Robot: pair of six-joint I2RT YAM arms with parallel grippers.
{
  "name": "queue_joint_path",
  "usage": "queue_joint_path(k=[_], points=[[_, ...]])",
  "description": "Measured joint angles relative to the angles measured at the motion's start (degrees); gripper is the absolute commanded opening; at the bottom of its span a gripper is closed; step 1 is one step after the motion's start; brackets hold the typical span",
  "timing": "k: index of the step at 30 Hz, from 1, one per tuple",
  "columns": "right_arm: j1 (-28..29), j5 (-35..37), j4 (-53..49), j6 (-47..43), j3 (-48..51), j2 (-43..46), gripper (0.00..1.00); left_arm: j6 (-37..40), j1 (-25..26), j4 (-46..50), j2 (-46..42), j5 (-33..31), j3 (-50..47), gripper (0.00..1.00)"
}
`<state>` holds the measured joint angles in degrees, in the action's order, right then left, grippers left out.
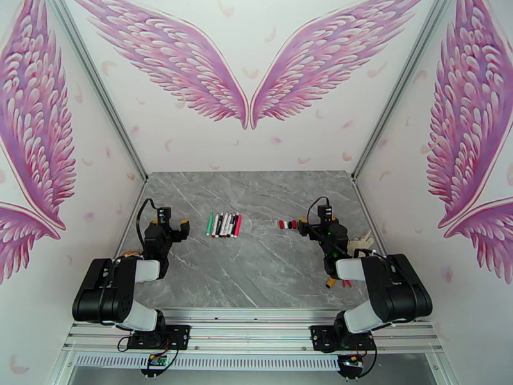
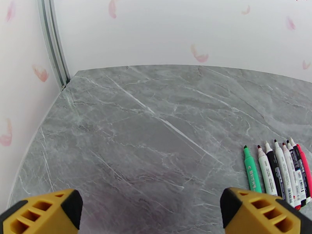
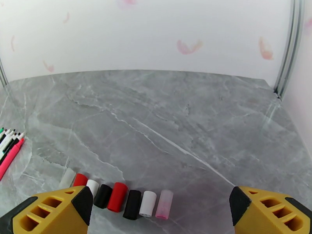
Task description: Open the pen caps
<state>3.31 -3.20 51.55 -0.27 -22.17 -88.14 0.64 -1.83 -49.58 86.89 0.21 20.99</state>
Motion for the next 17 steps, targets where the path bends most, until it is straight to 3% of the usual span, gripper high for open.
queue_joint_path(k=[17], points=[[0.0, 0.17, -2.34, 0.0, 0.0, 0.0, 0.99, -0.02, 0.0, 0.0, 0.0, 0.02, 0.0, 0.99]])
